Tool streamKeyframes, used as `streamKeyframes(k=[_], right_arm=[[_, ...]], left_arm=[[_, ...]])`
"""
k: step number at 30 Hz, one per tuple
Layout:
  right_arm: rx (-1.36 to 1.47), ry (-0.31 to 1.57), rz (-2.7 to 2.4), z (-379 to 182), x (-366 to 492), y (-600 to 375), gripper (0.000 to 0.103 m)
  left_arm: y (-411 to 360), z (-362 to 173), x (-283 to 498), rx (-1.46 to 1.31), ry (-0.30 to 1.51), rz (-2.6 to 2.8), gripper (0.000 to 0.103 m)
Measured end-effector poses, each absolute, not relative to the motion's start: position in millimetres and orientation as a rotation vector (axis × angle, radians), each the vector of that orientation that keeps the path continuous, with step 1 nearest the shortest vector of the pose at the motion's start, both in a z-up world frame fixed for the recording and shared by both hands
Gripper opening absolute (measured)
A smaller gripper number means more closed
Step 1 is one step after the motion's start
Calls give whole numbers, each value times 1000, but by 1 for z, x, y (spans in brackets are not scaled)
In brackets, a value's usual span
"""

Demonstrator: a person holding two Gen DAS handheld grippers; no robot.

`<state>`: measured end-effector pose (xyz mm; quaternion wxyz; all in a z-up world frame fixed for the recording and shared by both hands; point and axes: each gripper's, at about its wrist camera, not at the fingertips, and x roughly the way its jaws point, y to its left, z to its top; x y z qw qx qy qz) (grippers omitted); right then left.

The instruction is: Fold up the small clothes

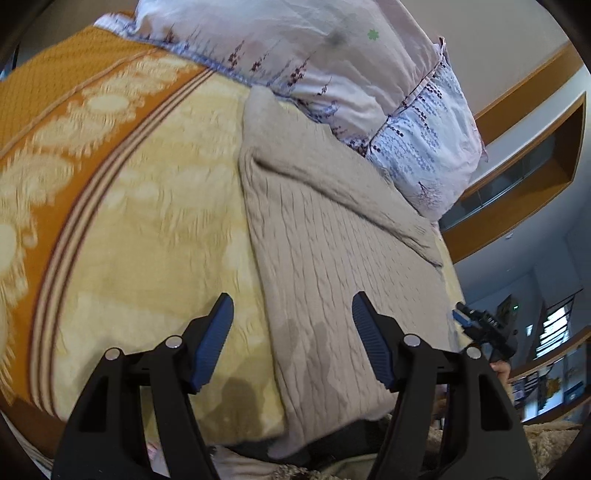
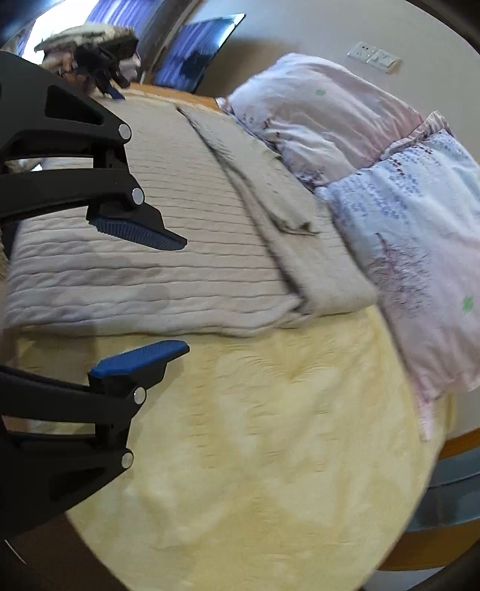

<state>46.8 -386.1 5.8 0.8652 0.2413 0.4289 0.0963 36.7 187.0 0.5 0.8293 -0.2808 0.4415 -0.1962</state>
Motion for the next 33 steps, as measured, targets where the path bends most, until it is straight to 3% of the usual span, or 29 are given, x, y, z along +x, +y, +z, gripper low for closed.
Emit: streamKeyframes(k=[7,16,25,27,29,30,33], right_arm=[[646,912,385,-11,13,-390,32],[677,920,575,-24,-31,-388,31],[624,1047,590,-56,-28,-370,31],[617,1047,612,-59,-26,-364,31],[592,1031,648,-57,-29,-361,22],[580,1023,667,-55,-32,-360,12],[545,976,697,-44,-34,-356,9]], left_arm=[[177,-7,10,-673,921,-535,53],[163,-19,-27,-675,912,-726,51],[142,-42,-29,-645,1010,-766,43],[138,-48,-28,-636,1036,-760,38],[136,-51,-27,-635,1055,-765,32],[135,-52,-28,-638,1058,-774,27],[134,-51,-26,-637,1049,-787,13]])
